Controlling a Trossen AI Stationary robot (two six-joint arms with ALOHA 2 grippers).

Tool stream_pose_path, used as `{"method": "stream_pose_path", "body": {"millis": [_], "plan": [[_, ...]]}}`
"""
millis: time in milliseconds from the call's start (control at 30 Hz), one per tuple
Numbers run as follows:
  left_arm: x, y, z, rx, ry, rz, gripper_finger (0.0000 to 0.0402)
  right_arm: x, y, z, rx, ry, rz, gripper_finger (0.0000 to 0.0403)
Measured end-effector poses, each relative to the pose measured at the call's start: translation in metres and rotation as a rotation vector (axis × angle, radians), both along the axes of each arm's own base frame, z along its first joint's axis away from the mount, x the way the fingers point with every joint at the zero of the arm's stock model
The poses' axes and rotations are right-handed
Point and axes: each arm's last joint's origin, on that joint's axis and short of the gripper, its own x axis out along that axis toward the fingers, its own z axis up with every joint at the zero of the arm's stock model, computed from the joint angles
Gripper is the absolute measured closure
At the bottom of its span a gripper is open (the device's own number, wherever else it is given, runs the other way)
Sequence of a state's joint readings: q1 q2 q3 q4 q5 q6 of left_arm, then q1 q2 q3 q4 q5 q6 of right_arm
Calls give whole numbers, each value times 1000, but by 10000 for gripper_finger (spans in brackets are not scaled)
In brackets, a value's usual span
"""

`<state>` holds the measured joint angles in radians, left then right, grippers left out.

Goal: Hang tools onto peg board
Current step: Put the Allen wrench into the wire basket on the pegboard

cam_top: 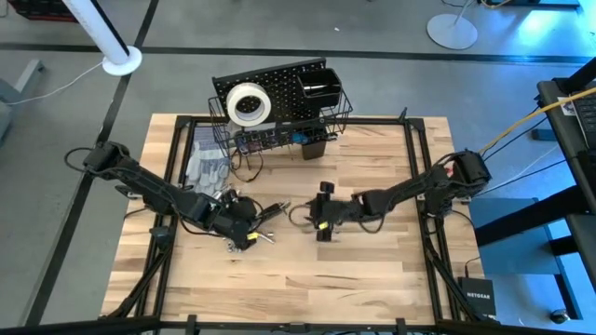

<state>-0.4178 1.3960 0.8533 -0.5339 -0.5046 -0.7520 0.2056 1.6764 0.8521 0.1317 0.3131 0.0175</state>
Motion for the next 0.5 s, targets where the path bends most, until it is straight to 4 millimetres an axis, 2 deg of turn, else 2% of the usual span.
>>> {"method": "stream_pose_path", "body": {"millis": [133,233,333,500], "plan": [[-3,-8,0,-1,-3,-33,395,-4,-23,-14,136,-153,111,166],[-3,-12,1,-8,-19,-50,392,-8,-31,-22,210,-253,154,153],[-1,-16,3,-15,-57,-75,396,-4,-30,-28,247,-303,190,148],[3,-19,7,-20,-109,-98,393,11,-27,-41,293,-279,237,149]]}}
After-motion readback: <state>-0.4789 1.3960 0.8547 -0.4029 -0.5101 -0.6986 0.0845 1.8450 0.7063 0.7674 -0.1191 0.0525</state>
